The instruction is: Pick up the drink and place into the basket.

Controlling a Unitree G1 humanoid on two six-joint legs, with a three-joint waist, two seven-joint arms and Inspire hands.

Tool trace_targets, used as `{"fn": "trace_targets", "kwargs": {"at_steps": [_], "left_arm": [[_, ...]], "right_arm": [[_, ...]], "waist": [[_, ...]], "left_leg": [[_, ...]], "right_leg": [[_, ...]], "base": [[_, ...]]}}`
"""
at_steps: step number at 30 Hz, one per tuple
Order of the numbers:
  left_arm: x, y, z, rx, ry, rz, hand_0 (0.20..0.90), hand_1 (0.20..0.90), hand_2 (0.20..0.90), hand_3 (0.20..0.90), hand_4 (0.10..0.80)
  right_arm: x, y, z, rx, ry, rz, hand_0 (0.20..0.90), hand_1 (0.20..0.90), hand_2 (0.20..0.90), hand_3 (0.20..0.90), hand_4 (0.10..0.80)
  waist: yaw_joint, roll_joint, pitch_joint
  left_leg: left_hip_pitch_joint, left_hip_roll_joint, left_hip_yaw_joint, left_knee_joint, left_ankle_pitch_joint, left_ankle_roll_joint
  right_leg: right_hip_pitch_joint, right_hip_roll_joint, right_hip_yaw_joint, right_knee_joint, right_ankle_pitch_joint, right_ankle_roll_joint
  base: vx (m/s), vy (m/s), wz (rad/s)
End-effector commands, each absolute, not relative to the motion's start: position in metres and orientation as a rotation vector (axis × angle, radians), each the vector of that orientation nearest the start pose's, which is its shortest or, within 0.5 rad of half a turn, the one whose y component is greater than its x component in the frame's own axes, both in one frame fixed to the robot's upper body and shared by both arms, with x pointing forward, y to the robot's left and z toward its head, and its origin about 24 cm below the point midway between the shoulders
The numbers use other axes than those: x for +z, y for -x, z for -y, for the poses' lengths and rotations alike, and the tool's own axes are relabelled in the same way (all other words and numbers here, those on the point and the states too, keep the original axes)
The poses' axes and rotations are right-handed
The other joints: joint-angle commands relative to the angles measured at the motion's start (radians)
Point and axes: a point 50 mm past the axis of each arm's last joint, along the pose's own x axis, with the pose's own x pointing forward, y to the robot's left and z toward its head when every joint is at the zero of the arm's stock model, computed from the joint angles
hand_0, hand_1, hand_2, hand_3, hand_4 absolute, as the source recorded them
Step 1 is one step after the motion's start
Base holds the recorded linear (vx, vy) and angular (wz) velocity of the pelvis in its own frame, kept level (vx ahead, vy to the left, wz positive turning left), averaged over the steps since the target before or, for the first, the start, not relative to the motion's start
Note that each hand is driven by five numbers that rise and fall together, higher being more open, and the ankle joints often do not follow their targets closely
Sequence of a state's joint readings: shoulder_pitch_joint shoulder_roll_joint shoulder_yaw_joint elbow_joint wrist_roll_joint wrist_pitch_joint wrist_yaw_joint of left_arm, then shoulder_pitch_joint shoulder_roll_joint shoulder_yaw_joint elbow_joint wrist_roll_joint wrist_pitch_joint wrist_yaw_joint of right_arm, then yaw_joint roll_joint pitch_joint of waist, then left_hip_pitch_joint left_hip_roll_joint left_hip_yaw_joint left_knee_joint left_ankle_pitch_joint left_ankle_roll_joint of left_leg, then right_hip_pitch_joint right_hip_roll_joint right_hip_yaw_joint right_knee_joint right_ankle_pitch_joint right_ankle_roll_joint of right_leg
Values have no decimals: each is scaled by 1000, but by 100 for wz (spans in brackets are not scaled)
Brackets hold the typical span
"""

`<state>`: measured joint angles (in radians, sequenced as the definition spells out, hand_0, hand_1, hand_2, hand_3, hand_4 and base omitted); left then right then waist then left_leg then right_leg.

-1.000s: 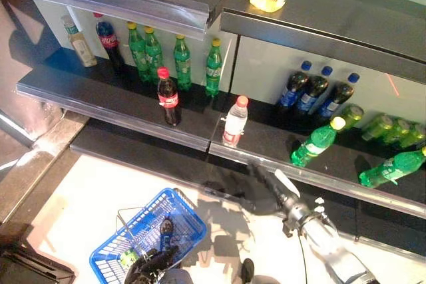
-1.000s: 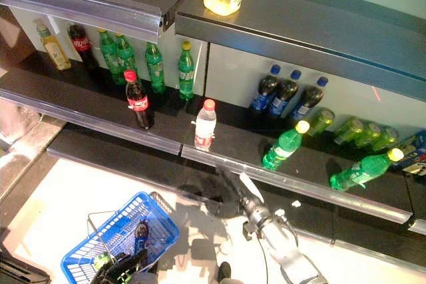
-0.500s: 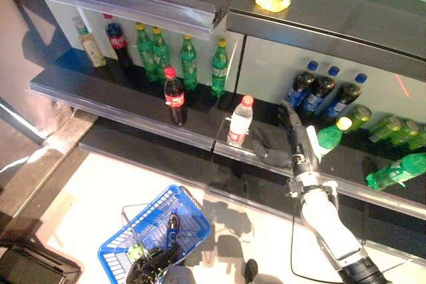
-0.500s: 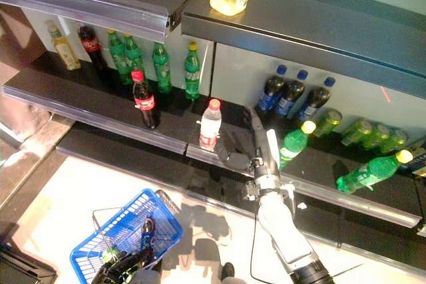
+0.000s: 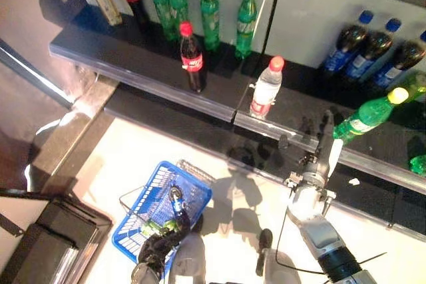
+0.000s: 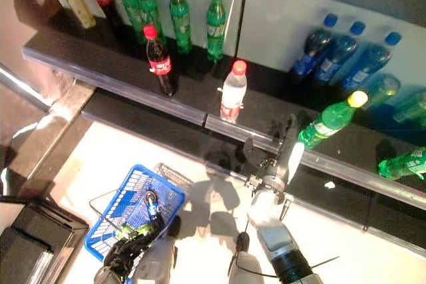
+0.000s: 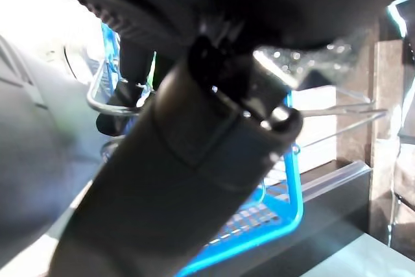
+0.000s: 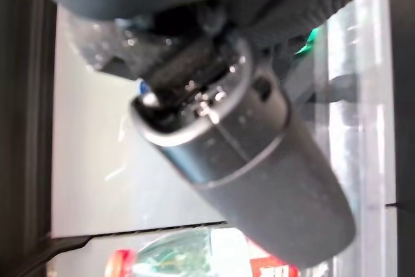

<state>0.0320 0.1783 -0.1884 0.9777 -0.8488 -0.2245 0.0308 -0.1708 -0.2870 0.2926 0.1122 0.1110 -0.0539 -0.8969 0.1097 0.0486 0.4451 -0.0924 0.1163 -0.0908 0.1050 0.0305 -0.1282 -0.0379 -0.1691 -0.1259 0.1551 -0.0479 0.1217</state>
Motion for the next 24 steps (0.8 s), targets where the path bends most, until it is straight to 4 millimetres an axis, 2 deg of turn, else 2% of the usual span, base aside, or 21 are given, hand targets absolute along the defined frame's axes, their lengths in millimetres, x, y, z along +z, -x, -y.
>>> {"fn": "trace_targets", "kwargs": {"at_steps": [1,6,9,12,15,19,24], "left_arm": [[-122,-149,-197,318,465,-602,300,300,300,200,100],[-113,-164,-194,281,477,-548,300,300,300,200,100],[-108,-174,-193,257,478,-520,300,300,300,200,100],[-102,-186,-193,246,486,-492,300,300,300,200,100],[-99,-190,-193,245,490,-477,300,300,300,200,100],[-94,-198,-192,242,494,-451,300,300,300,200,100],[-89,-205,-188,238,496,-429,300,300,300,200,100]], "right_arm": [[132,-283,170,-658,72,478,900,900,900,900,800],[148,-291,169,-683,38,533,900,900,900,900,800],[166,-296,167,-684,40,606,900,900,900,900,800],[196,-298,163,-680,33,716,900,900,900,900,800],[207,-299,164,-672,13,746,900,900,900,900,800],[216,-302,164,-664,-21,751,900,900,900,900,800],[215,-309,162,-658,-40,697,900,900,900,900,800]], "waist": [[27,-19,-20],[38,-14,30],[44,-10,63],[49,-10,75],[49,-13,75],[51,-17,75],[52,-23,75]], "left_leg": [[-30,16,-77,65,9,35],[-64,7,-92,74,10,40],[-87,0,-105,75,13,45],[-140,-8,-118,74,17,50],[-166,-11,-121,73,19,53],[-206,-14,-121,75,25,59],[-250,-21,-121,82,29,65]], "right_leg": [[-6,-94,3,73,29,-3],[-30,-94,1,83,30,-8],[-47,-92,3,84,33,-13],[-96,-88,8,80,38,-17],[-122,-83,15,78,42,-19],[-158,-77,20,75,49,-21],[-199,-71,23,76,57,-24]], "base": [[0,0,0],[-50,-17,1],[-80,-23,4],[-67,-21,7],[-42,-7,2],[-38,-6,0],[-6,0,0]]}}
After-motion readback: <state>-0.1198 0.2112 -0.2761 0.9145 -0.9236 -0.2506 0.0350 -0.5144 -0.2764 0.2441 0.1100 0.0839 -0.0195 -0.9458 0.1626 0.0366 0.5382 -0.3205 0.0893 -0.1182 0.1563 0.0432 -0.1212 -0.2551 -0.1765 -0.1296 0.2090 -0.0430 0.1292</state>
